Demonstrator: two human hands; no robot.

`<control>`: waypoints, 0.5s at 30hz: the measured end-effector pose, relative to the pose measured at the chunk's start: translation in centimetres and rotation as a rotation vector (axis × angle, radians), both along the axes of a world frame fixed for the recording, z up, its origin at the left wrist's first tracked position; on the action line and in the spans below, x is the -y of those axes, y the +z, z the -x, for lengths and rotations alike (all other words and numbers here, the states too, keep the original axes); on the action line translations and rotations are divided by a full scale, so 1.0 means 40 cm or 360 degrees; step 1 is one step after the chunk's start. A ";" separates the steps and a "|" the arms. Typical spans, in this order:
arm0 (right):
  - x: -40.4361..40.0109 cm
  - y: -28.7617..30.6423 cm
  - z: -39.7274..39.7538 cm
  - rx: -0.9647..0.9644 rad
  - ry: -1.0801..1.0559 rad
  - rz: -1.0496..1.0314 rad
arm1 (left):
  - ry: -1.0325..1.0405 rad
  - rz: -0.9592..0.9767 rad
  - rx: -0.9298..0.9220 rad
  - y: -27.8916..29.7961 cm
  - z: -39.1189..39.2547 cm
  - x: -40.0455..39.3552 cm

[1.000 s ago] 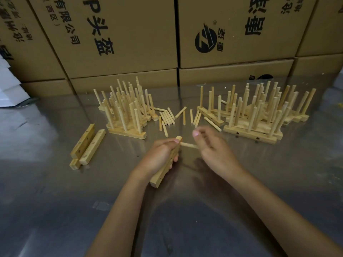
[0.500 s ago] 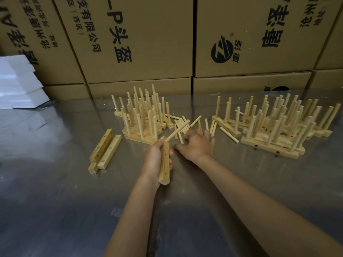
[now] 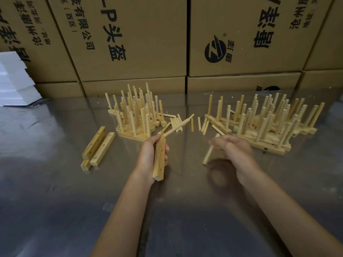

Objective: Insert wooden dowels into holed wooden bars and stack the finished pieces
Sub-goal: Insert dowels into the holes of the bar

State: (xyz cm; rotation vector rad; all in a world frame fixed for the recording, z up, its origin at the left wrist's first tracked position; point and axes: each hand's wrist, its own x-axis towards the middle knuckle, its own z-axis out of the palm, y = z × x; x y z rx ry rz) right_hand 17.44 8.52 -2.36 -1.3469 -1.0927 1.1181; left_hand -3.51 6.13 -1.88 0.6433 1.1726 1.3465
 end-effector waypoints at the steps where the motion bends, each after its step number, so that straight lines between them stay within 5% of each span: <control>1: 0.009 0.002 -0.007 -0.0036 -0.0007 -0.0037 | -0.0013 -0.0021 -0.0004 -0.001 -0.001 0.000; 6: 0.066 0.020 0.033 0.0086 0.0434 -0.0364 | -0.0023 -0.0068 -0.0027 -0.008 -0.020 -0.004; 11: 0.114 0.004 0.078 0.1436 0.0622 -0.1016 | -0.0040 0.0026 -0.0115 -0.011 -0.060 -0.005; 15: 0.123 0.028 0.067 0.1750 0.0656 -0.1111 | 0.0021 0.0115 -0.0196 -0.014 -0.077 -0.008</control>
